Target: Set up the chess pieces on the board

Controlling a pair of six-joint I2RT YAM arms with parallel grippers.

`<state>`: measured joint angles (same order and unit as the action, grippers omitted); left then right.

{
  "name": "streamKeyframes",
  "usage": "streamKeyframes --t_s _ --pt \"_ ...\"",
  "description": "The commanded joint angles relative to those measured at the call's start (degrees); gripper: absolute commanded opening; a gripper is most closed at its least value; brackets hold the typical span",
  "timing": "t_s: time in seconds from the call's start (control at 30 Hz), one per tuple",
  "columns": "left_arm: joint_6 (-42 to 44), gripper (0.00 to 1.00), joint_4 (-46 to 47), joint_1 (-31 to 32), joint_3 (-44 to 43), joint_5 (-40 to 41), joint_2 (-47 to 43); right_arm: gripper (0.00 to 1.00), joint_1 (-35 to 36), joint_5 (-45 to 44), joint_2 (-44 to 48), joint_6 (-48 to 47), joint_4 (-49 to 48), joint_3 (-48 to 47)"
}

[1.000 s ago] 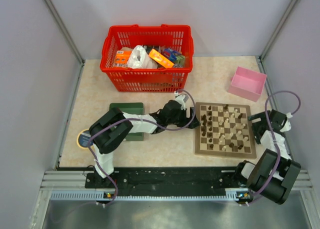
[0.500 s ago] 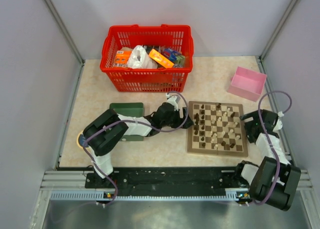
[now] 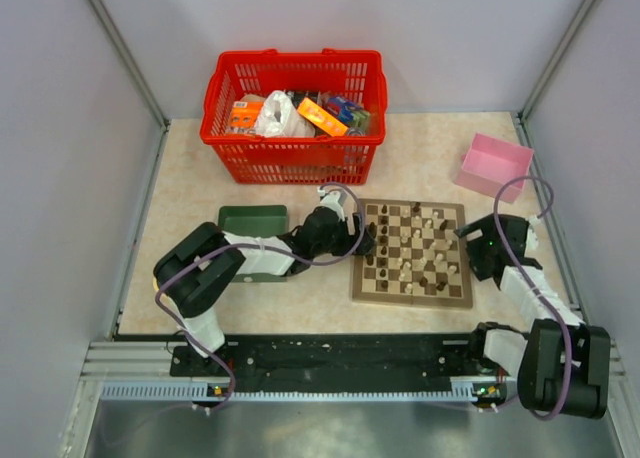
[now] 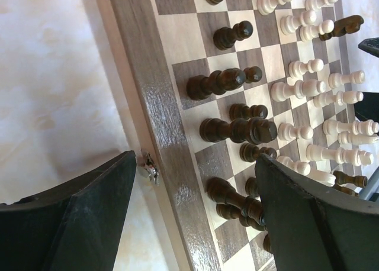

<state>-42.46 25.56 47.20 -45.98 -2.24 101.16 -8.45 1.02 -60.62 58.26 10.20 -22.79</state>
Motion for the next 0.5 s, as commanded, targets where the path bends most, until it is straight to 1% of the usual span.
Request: streamKeyframes --t_s 0.0,0.17,0.3,0.33,0.4,0.47 --pt "-1.0 0.86 1.7 -1.2 2.3 3.5 -4.5 0.94 3.7 1.6 -2.3 3.9 2.6 2.0" --pt "-1.0 0.86 1.9 -3.2 4.4 3.7 -6.3 0.94 6.4 1.1 -4.1 5.4 1.4 1.3" --pt "-0.4 0.86 3.7 -4.7 6.0 2.5 -7.6 0.94 8.1 0.4 -5.8 6.3 0.6 0.7" --pt "-0.3 0.86 3.7 -4.9 6.0 2.6 -8.0 0.94 9.6 0.4 -6.2 6.6 0.2 0.7" --pt "0.4 0.86 3.6 -5.0 6.1 0.9 -8.4 0.94 10.6 0.2 -7.0 7.0 -0.3 0.5" --pt "0.7 0.86 3.2 -5.1 6.2 1.0 -9.7 0.94 11.4 0.0 -7.5 7.4 -0.4 0.1"
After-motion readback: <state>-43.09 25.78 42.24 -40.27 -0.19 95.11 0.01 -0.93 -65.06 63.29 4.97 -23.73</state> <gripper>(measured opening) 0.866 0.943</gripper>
